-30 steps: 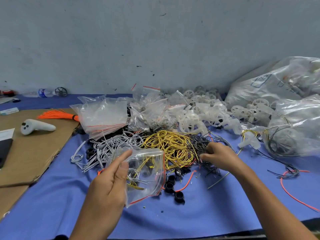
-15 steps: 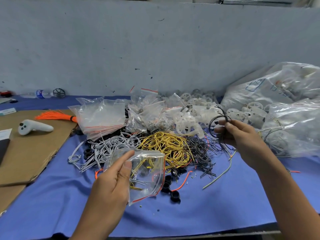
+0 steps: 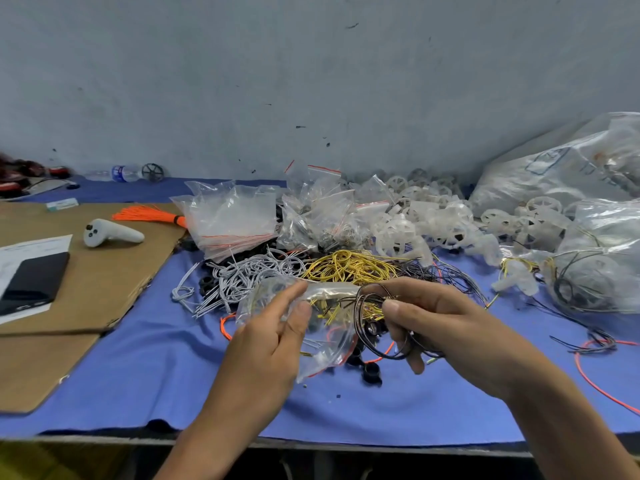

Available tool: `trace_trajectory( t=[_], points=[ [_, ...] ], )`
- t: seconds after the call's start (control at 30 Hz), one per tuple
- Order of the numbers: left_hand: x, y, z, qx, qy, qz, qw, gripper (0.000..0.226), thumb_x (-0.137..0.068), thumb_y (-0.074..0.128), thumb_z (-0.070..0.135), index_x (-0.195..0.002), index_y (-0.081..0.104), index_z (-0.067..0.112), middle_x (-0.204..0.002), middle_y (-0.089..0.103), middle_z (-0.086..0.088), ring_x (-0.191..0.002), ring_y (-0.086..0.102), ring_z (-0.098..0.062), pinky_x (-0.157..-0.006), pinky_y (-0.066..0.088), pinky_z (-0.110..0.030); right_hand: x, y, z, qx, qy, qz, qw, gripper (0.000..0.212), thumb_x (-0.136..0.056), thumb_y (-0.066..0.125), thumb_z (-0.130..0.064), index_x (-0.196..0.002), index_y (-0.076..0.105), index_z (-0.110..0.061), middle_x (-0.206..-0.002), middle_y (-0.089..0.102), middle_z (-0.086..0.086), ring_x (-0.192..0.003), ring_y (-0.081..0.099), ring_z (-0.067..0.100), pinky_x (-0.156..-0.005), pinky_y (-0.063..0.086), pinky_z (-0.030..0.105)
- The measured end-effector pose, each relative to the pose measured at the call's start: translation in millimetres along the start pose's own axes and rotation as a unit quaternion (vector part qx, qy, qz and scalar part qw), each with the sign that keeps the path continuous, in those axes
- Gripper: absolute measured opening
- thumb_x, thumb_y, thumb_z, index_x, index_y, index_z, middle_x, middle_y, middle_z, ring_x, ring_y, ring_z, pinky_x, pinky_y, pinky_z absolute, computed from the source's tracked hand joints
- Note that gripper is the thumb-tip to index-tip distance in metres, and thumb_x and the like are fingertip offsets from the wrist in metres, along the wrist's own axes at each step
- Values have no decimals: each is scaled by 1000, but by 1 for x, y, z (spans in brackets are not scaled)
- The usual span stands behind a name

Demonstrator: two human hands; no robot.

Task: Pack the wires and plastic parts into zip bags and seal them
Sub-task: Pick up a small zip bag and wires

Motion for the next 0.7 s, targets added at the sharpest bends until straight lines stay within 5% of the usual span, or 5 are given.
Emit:
trace_trajectory(
  t=[0.13,0.3,0.5,0.6,0.7],
  points=[
    [3,3,6,-13,33,-28,999,47,-93,40,67,-139,36,57,-54,39,2,-50,39,-9,-55,37,-40,1,8,0,11,-5,-7,1000,23,-97,56,-20,-114,71,-20,-70,56,0,-56,54,18,-48,48,23],
    [7,10,18,-66,71,-55,994,37,-98,41,49,-134,34,55,-58,48,7,-53,44,-15,-57,36,-44,-8,21,19,212,39,1,977,15,-100,54,-17,-100,67,-9,-66,59,-5,-56,66,23,-59,58,50],
    [15,15,8,-121,41,-71,989,53,-104,35,43,-155,22,46,-62,45,7,-76,54,-24,-64,37,-41,-14,17,32,493,61,24,868,17,-96,45,-19,-81,54,-22,-67,60,6,-41,63,15,-48,46,25],
    [23,24,15,-99,63,-95,989,48,-104,37,43,-149,26,57,-65,55,16,-75,55,-16,-63,39,-36,-20,36,41,335,53,17,940,14,-96,50,-14,-87,61,-15,-74,62,5,-55,68,16,-60,59,38],
    [28,32,22,-87,72,-104,988,48,-103,35,42,-149,28,56,-113,71,10,-106,64,-15,-85,50,-38,-30,63,56,70,69,33,995,18,-91,47,-5,-91,62,4,-81,66,12,-81,66,22,-77,57,43]
  ],
)
Point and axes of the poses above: each hand's wrist, its own x-axis away from the middle knuckle, its own y-axis out of the palm, z = x × y, the point moved 8 cm from there along -x, towards the middle knuckle
